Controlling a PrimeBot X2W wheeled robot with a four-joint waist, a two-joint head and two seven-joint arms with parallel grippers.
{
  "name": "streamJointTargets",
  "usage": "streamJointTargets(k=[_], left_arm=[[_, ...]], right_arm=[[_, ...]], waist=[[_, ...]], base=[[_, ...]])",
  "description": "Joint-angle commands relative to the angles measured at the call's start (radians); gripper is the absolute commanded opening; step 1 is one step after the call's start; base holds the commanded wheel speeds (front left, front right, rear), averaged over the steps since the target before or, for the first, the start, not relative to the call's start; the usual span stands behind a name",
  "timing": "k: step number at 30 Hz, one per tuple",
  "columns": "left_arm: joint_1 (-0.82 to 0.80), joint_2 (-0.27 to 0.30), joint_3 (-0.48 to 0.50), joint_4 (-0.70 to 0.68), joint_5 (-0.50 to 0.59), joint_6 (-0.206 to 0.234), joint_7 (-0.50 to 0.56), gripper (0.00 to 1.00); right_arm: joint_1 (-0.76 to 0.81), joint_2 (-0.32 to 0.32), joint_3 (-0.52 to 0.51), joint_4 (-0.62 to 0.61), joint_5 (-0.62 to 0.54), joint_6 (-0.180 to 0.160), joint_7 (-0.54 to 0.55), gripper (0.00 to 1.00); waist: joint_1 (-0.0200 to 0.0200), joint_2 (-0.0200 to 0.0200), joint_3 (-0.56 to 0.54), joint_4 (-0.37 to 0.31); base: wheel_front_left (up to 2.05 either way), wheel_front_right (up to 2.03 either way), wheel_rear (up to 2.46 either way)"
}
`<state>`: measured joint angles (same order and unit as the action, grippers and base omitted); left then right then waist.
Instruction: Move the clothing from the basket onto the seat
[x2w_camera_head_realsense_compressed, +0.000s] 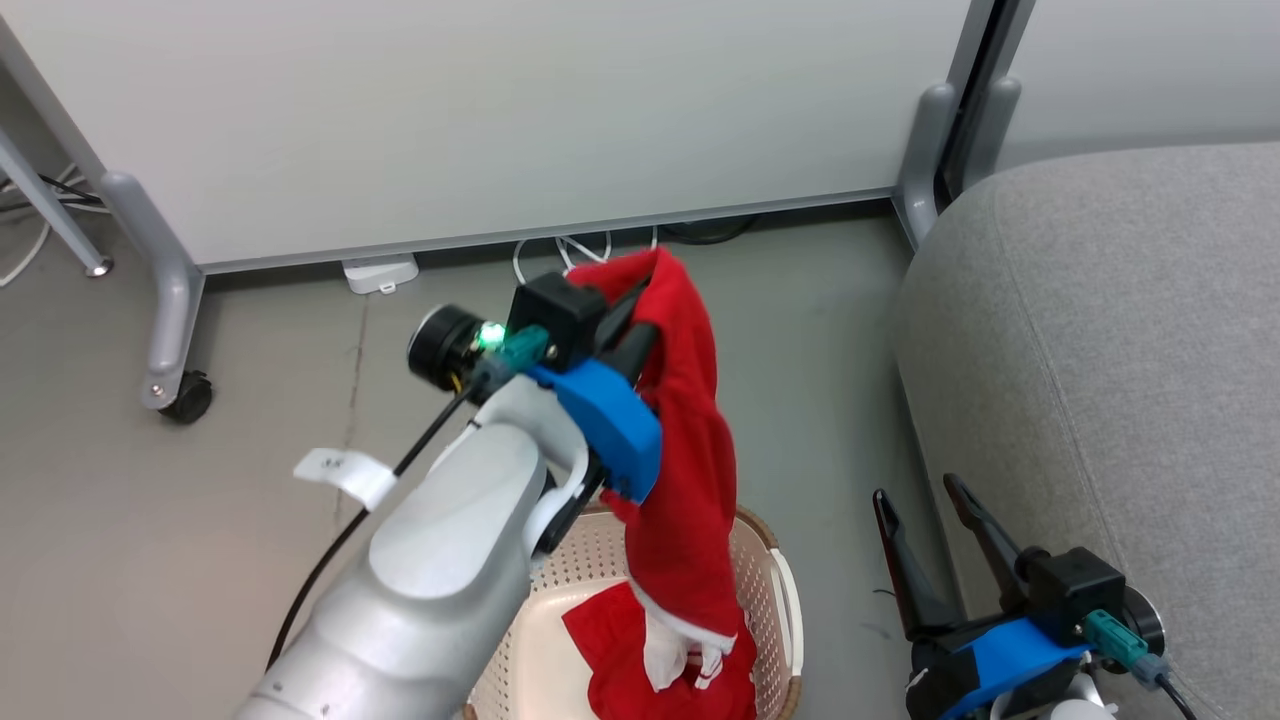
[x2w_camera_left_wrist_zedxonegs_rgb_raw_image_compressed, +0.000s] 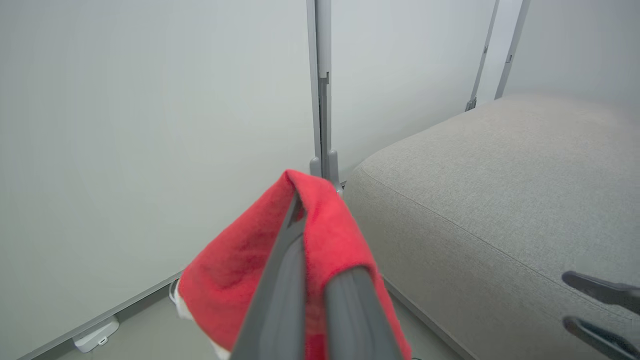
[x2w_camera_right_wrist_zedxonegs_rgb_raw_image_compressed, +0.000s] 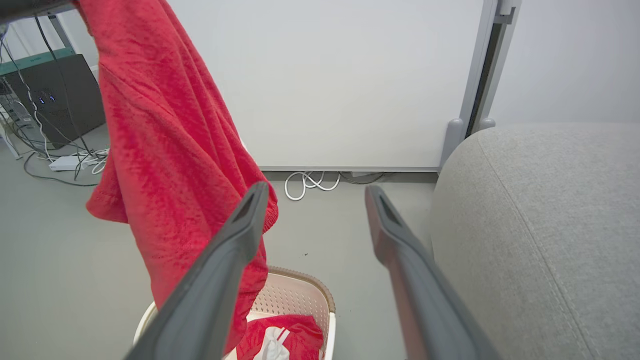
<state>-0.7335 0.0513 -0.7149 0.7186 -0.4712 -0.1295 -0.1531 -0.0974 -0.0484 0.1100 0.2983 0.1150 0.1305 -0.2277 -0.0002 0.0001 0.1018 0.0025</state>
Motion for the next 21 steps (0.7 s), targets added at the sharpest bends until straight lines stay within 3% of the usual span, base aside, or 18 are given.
streamJointTargets(k=[1, 7, 21], left_arm=[[-0.035, 0.000, -0.007, -0.016, -0.013, -0.001, 0.010, 0.00], [-0.100, 0.000, -0.050, -0.065, -0.056, 0.001, 0.038, 0.00], [-0.175, 0.000, -0.218, -0.133, -0.209, 0.063, 0.048, 0.00]], right_arm=[[0.017, -0.003, 0.001, -0.009, 0.000, 0.000, 0.005, 1.00], [0.016, -0.003, 0.011, -0.022, 0.002, 0.000, 0.018, 1.00], [0.021, -0.003, 0.036, -0.025, 0.013, 0.000, 0.037, 1.00]], waist=[[0.0002, -0.0001, -0.007, 0.004], [0.0002, -0.0001, -0.013, 0.002], [0.0002, -0.0001, -0.042, -0.028]], base=[[0.00, 0.00, 0.00], [0.00, 0.00, 0.00], [0.00, 0.00, 0.00]])
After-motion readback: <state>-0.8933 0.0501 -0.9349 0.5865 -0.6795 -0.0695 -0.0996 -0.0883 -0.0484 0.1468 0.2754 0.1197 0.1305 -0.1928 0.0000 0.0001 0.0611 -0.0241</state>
